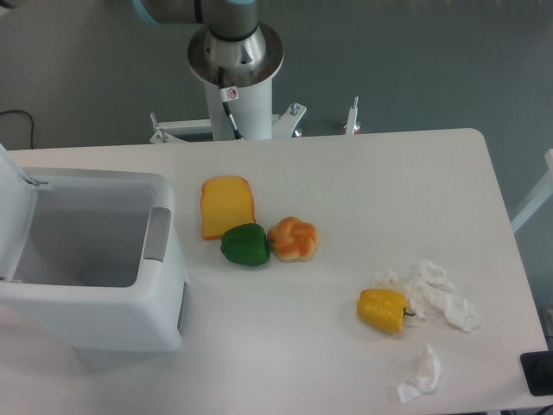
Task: Close the trash can
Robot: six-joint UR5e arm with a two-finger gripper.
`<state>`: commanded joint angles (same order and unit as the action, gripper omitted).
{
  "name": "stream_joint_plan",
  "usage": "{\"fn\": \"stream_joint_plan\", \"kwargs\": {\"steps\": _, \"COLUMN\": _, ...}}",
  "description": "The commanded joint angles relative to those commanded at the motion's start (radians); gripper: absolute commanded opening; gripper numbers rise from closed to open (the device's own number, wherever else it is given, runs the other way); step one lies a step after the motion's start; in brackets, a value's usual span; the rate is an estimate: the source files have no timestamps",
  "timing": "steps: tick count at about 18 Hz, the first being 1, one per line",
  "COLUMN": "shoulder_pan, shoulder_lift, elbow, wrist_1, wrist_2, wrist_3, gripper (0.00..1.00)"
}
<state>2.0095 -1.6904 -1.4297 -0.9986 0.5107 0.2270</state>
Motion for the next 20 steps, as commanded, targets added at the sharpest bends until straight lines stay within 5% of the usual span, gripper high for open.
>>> {"fn": "stream_joint_plan", "kwargs": {"steps": 20, "shoulder_pan": 0.005, "shoulder_lift": 0.009, "elbow": -0.009, "wrist_1": 0.0, "wrist_2": 0.121, "wrist_3": 0.06, "gripper": 1.0}}
